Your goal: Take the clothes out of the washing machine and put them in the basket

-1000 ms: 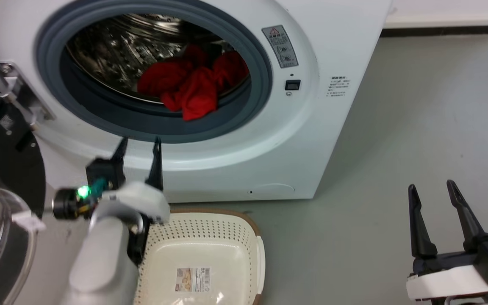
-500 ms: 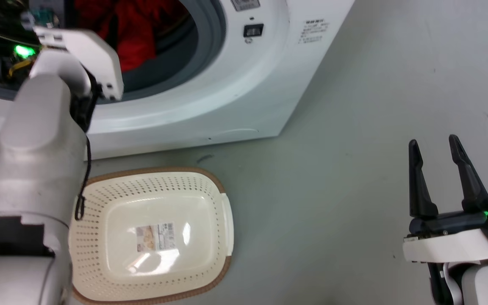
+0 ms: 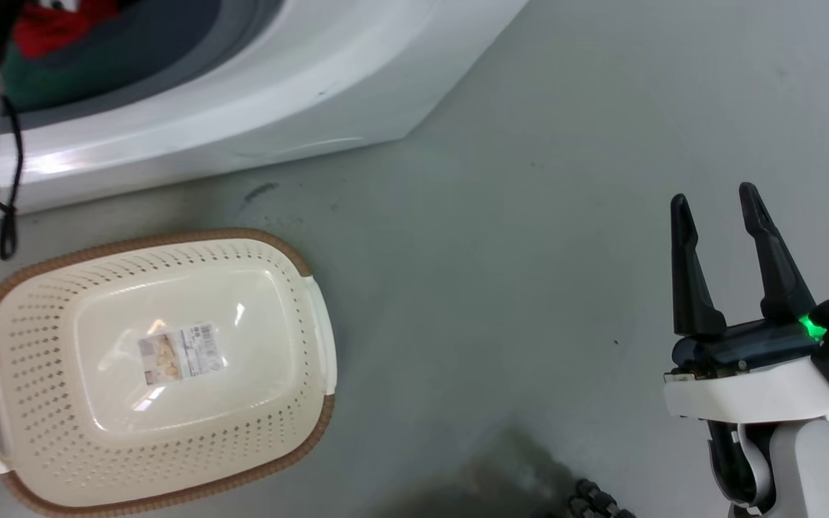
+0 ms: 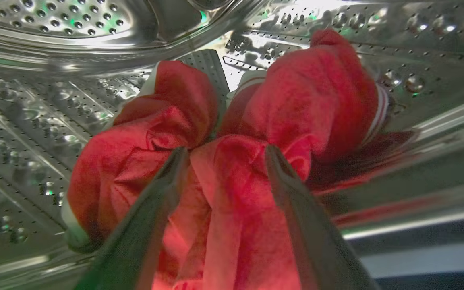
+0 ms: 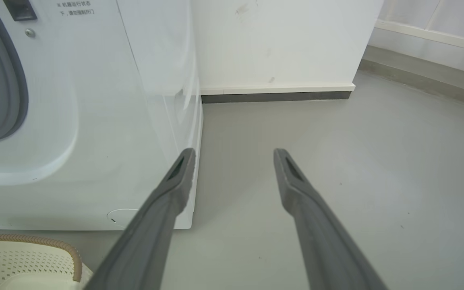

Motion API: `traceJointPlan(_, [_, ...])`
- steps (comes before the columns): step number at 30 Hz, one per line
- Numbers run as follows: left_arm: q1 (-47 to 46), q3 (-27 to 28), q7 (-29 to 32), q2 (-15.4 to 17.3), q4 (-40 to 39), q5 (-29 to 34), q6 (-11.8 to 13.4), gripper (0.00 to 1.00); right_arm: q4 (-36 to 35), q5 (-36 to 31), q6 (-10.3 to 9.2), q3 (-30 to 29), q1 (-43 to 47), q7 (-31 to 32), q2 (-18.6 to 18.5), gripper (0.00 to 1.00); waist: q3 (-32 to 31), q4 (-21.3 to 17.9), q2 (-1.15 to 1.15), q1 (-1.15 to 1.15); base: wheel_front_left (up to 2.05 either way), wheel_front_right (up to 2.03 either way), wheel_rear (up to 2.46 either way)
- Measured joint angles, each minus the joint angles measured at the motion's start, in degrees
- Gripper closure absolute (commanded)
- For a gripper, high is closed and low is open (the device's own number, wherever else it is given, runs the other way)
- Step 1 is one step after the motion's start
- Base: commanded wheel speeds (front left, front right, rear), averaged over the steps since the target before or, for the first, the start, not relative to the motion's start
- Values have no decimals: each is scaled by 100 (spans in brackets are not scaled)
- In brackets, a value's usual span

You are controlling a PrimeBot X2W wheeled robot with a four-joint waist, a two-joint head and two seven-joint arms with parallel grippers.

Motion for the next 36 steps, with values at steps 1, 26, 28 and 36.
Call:
traceJointPlan(1, [-99,-94,113,48,11,-24,0,0,-5,24,0,24,-17,0,1,0,77,-40,0,0,0,0,0])
traceJointPlan(26, [-888,-1036,938,348,93,-527,1,100,-47,221,0,13,-259,0,1,0,826,-230,0,0,0,0,0])
traceJointPlan(28, [-764,-1045,788,292,87,-625,0,100,-16,166,0,-4,-257,0,1,0,744,-203,0,0,0,0,0])
traceJointPlan(36, [-1,-1087,-177,114,-62,-1032,0,100,46,-109,0,-86,-113,0,3,0,127,-4,0,-1,0,0,0])
